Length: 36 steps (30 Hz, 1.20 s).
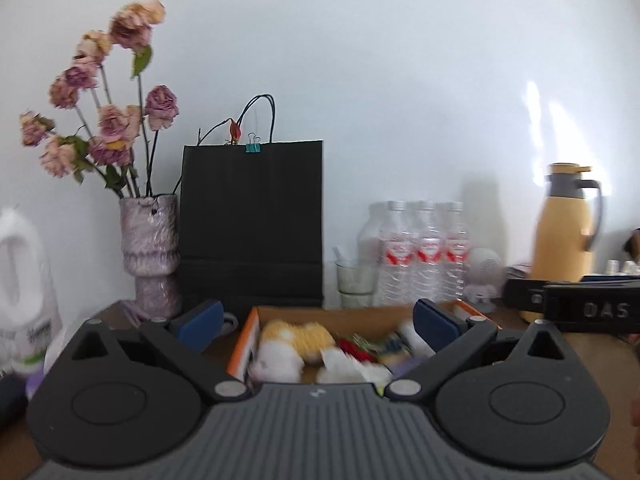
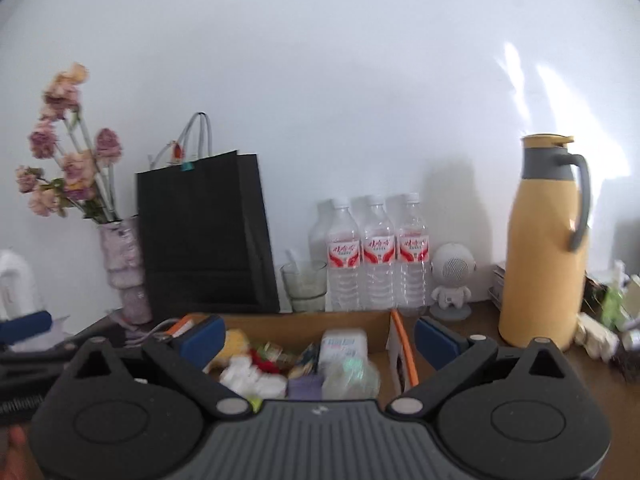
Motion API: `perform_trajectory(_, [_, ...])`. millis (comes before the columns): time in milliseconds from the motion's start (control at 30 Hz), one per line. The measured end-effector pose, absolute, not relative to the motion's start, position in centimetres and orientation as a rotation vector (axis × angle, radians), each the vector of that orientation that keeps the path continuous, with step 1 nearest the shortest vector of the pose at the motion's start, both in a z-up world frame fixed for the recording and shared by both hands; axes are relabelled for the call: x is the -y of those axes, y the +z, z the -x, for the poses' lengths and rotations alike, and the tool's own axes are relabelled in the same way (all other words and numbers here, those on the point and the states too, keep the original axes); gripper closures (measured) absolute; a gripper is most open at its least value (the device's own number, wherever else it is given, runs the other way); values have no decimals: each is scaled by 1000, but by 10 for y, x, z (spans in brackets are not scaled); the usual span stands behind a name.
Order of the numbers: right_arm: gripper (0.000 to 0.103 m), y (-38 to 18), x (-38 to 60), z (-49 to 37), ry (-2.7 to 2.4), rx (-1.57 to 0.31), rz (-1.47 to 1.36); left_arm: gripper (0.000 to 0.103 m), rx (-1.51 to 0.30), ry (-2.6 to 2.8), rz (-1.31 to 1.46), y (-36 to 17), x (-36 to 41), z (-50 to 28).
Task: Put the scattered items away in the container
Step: 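Open both tools over the box and move them back toward the table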
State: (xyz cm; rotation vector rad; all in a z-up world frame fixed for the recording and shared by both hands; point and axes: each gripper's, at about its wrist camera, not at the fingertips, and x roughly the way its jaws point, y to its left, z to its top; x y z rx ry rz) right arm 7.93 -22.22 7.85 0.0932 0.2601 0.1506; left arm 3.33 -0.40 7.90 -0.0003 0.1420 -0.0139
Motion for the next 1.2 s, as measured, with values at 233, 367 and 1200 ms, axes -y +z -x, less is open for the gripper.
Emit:
perform_trajectory(233, [1,40,216,-1,185,-314,-69,0,-157,-19,15,46,0,51])
perform_trajectory(367, [1,23,219,33,200,-367,-51,0,-196,18,-48,31,3,79])
perform_trajectory(1200, [12,-17,248,-71,109,-688,-12,11,-667,-178,-59,4,51,-64])
